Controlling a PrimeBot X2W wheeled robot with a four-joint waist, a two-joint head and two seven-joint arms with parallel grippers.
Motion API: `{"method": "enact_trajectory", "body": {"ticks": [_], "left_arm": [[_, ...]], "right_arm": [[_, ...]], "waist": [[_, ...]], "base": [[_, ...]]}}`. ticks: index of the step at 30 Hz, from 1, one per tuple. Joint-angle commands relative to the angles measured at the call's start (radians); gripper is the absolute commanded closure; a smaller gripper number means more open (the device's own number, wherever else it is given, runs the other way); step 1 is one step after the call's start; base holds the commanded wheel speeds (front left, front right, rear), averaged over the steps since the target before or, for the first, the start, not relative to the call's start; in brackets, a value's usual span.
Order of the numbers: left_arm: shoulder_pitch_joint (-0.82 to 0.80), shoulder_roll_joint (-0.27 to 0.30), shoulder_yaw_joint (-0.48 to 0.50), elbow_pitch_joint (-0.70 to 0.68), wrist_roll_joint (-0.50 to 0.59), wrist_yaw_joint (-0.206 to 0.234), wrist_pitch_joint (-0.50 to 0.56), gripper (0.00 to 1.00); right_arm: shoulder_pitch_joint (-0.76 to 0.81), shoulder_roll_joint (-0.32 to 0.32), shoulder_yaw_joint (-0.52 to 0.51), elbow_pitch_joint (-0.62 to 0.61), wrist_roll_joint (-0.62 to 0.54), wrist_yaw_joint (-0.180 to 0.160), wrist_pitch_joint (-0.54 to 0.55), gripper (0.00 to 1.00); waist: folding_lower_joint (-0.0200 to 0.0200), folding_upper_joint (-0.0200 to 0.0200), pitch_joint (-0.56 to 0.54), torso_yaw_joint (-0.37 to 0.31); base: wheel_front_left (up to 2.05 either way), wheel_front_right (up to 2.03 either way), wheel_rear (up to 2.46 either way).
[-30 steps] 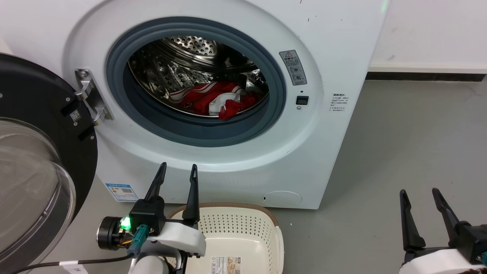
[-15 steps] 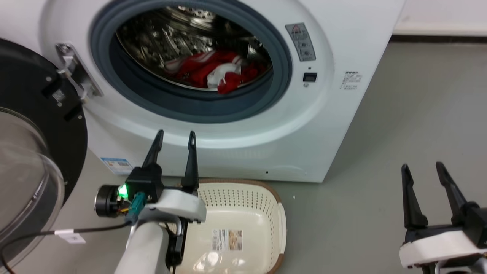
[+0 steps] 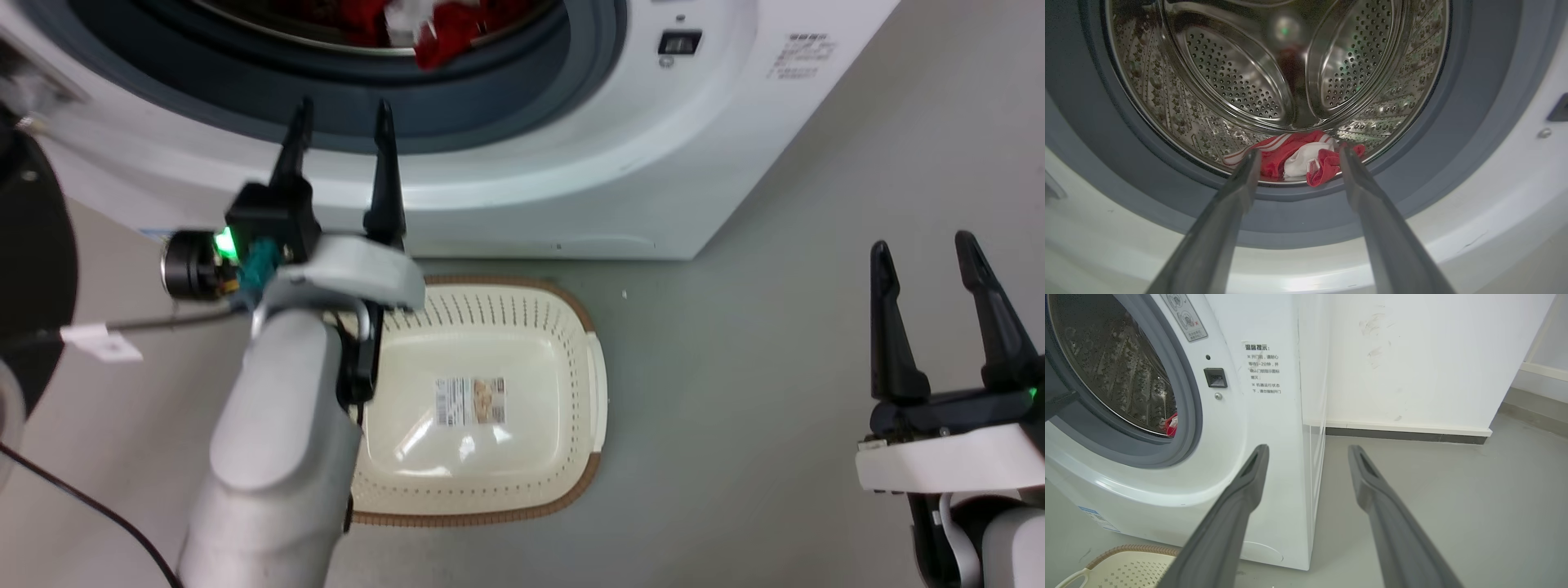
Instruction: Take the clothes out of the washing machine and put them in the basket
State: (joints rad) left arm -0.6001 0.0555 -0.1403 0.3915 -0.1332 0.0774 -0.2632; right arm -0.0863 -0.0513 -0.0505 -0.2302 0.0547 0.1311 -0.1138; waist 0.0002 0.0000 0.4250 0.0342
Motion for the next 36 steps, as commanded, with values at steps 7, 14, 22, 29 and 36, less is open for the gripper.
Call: {"method": "enact_trajectory", "body": {"ticks": [7, 14, 22, 29, 36], "left_arm": [[-0.243, 0.036, 0.036, 0.166, -0.006, -0.031, -0.003, 0.0], [-0.484, 0.072, 0.04, 0.389, -0.012, -0.058, 0.008, 0.0], [-0.819, 0.223, 0.028, 0.702, 0.013, -0.091, 0.164, 0.0], [-0.945, 0.308, 0.007, 0.808, 0.023, -0.13, 0.32, 0.0], [-1.009, 0.333, 0.002, 0.864, 0.002, -0.156, 0.518, 0.0]], "right_arm": [[-0.068, 0.002, 0.04, 0.003, 0.01, -0.001, -0.019, 0.0], [-0.092, 0.002, 0.077, 0.034, 0.016, -0.001, -0.036, 0.0], [-0.122, 0.002, 0.181, 0.087, 0.068, -0.001, -0.076, 0.0], [-0.131, 0.002, 0.221, 0.106, 0.098, -0.001, -0.096, 0.0], [-0.146, 0.002, 0.25, 0.131, 0.121, -0.001, -0.112, 0.0]], "waist": [[-0.0002, 0.0, 0.181, -0.058], [-0.0002, 0.0, 0.227, -0.097], [-0.0002, 0.0, 0.296, -0.227], [-0.0002, 0.0, 0.355, -0.283], [-0.0002, 0.0, 0.383, -0.303]], "base": [[0.0, 0.0, 0.0], [0.0, 0.0, 0.0], [0.0, 0.0, 0.0], [0.0, 0.0, 0.0], [0.0, 0.0, 0.0]]}}
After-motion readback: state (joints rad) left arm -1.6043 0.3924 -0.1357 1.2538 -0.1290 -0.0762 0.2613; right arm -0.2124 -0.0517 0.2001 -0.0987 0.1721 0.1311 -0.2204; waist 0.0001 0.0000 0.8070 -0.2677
